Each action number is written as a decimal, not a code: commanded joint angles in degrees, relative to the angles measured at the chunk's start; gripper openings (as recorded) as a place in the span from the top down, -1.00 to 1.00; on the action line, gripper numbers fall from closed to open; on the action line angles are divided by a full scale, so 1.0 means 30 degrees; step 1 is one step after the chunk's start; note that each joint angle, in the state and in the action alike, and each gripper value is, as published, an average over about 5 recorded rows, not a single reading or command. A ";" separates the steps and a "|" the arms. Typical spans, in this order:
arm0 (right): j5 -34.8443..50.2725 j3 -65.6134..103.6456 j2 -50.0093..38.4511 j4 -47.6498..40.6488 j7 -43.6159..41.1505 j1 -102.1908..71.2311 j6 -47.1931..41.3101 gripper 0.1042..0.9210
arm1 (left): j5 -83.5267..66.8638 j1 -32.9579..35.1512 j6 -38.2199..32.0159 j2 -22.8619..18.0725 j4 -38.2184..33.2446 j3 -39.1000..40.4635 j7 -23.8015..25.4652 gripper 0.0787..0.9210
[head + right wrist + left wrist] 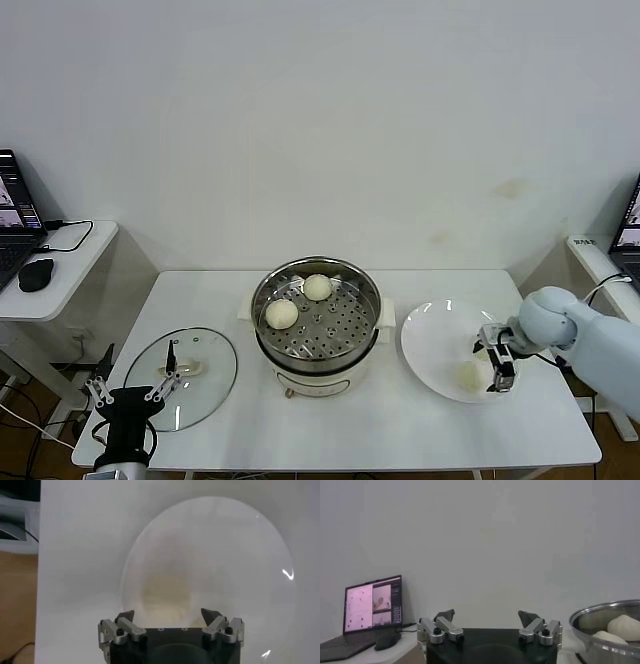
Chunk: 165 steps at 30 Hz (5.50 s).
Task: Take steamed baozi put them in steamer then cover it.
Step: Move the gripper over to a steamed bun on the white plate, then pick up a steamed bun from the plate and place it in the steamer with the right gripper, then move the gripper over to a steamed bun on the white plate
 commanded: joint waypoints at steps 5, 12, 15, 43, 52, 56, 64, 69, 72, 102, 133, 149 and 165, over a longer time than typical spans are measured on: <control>-0.0460 0.0415 0.0879 -0.0798 0.0285 -0.0819 0.0026 -0.74 | 0.0013 -0.0036 -0.0004 -0.0023 0.0045 0.0021 0.0009 -0.77; -0.0496 0.0555 0.1172 -0.1039 0.0404 -0.0951 -0.0018 -0.58 | 0.0024 -0.0085 -0.0004 -0.0048 0.0085 0.0061 0.0005 -0.77; -0.0482 0.0567 0.1233 -0.1113 0.0409 -0.0936 -0.0046 -0.49 | 0.0036 -0.0094 -0.0007 -0.0077 0.0100 0.0082 -0.0004 -0.77; 0.6030 -0.6689 0.0269 0.1205 -0.1031 1.4555 -0.1060 -0.20 | -0.0338 -0.0191 -0.0138 0.0226 -0.0277 0.0074 -0.0014 -0.77; 0.8666 -0.9504 0.4604 0.2296 0.0034 1.8339 -0.1222 -0.20 | -0.0410 -0.0254 -0.0138 0.0226 -0.0496 -0.0009 -0.0031 -0.77; 0.9358 -0.9933 0.6525 0.2581 0.0459 1.8227 -0.0864 -0.20 | -0.0446 -0.0359 -0.0138 0.0143 -0.0466 -0.0155 -0.0043 -0.77; 0.8627 -1.1461 1.0175 0.1632 0.1028 1.6404 0.1967 -0.20 | -0.0542 -0.0701 -0.0077 -0.0036 -0.0605 -0.0537 -0.0045 -0.77; 0.6536 -1.2575 1.1352 0.1006 0.0931 1.5635 0.4974 -0.20 | -0.0697 -0.0584 -0.0121 -0.0144 -0.0631 -0.0970 -0.0063 -0.77; 0.4436 -1.2846 1.1945 0.0485 0.1049 1.5223 0.6690 -0.20 | -0.0783 -0.0530 -0.0136 -0.0230 -0.0649 -0.1177 -0.0075 -0.77; 0.0280 -1.3107 1.2426 0.0539 0.1545 1.3928 1.1572 -0.24 | -0.0689 -0.0668 -0.0134 -0.0667 -0.0652 -0.0984 -0.0099 -0.77; 0.6094 -1.1713 -0.1700 0.3723 0.0617 1.6325 0.0197 -0.76 | -0.1146 -0.1355 -0.0096 0.0674 -0.0395 -0.0628 0.0045 -0.77; 0.0407 0.0575 -0.2722 -0.1050 0.0150 0.1487 0.2099 -0.76 | -0.0951 -0.1334 -0.0049 0.0900 -0.0112 -0.0416 0.0080 -0.77; -0.2079 0.1243 0.1841 -0.5547 0.0494 0.0561 0.3064 -0.76 | -0.0696 -0.0681 -0.0065 0.0490 -0.0439 -0.0721 0.0098 -0.77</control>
